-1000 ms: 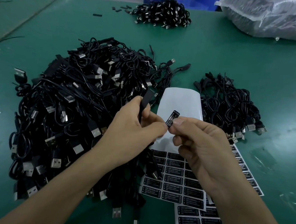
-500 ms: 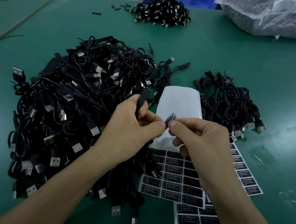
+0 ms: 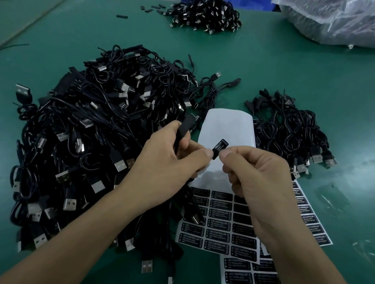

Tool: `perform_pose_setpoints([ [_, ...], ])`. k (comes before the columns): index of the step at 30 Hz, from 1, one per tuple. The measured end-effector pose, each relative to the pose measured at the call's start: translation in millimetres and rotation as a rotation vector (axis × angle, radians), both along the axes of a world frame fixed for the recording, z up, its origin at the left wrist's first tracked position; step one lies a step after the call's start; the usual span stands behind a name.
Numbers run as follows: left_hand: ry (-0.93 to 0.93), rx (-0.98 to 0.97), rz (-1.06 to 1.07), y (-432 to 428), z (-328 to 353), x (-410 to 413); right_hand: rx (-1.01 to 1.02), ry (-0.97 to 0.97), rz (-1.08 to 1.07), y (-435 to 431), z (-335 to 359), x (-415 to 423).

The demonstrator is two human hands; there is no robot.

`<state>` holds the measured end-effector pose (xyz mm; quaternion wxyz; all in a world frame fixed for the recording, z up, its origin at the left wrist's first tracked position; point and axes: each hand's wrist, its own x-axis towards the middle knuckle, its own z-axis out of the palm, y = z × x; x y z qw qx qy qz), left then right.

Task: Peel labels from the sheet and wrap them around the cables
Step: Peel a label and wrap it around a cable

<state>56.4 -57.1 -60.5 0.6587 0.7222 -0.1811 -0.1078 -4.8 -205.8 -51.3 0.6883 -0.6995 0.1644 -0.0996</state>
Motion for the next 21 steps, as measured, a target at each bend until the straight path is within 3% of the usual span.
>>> perform_pose_setpoints([
  [5,0.142,-0.011,-0.003,-1.2,2.8,0.1,-0.059,-0.109,-0.045,-1.2,-0.4,0.6],
  [11,0.013,0.098,-0.038,0.4,0.5,-1.4,0.099,-0.144,0.117,2.0,2.7,-1.1],
  [17,-0.065,0.131,-0.079,2.7,-1.4,-0.9,0.096,-0.137,0.084,2.3,2.6,-1.2],
  [21,0.002,0.073,-0.083,1.3,-2.0,-0.6,0.071,-0.132,0.06,2.4,2.2,-0.8],
])
